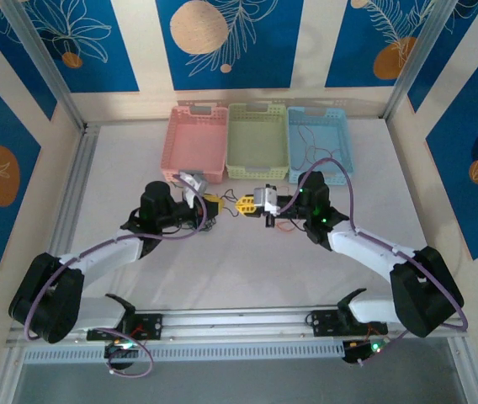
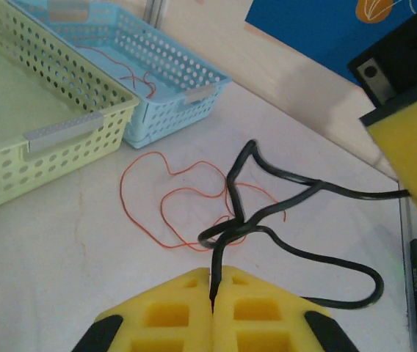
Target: Untangle the cables
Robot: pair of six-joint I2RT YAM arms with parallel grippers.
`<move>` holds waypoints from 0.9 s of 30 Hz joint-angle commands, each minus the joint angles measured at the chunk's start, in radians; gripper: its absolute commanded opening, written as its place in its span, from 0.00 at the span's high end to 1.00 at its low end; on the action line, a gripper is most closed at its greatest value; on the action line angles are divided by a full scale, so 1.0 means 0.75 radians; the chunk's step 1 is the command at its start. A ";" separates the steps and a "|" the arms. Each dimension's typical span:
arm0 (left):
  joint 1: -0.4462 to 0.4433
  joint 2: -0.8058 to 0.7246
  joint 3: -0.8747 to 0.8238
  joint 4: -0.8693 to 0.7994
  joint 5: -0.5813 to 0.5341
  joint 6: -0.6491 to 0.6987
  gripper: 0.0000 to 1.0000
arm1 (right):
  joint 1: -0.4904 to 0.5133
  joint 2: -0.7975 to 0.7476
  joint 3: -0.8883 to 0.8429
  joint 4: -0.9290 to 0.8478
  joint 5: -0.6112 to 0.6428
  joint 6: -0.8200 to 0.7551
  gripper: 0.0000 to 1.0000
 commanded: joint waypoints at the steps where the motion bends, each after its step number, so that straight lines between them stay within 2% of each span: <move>1: -0.004 -0.051 -0.065 0.151 -0.018 0.024 1.00 | -0.050 -0.003 -0.038 0.131 0.147 0.195 1.00; 6: -0.005 -0.155 -0.198 0.388 -0.027 0.045 1.00 | -0.199 0.063 -0.033 0.190 0.441 0.667 1.00; 12: -0.005 -0.266 -0.304 0.569 -0.064 0.063 1.00 | -0.329 0.122 0.021 0.068 0.514 1.059 1.00; 16: -0.009 -0.306 -0.347 0.657 -0.082 0.084 1.00 | -0.331 0.117 0.040 -0.014 0.518 1.234 1.00; 18: -0.008 -0.327 -0.378 0.703 -0.113 0.093 1.00 | -0.339 0.109 0.086 -0.167 0.562 1.349 1.00; 20: -0.009 -0.349 -0.394 0.704 -0.134 0.098 1.00 | -0.360 0.099 0.088 -0.214 0.560 1.431 1.00; 24: -0.008 -0.359 -0.345 0.540 -0.135 0.110 1.00 | -0.341 0.029 0.095 -0.192 0.535 1.373 1.00; 25: -0.008 -0.354 -0.320 0.479 -0.122 0.118 0.91 | -0.328 0.009 0.105 -0.197 0.542 1.339 1.00; 27: -0.011 -0.337 -0.283 0.403 -0.098 0.113 0.60 | -0.311 -0.028 0.137 -0.218 0.531 1.235 1.00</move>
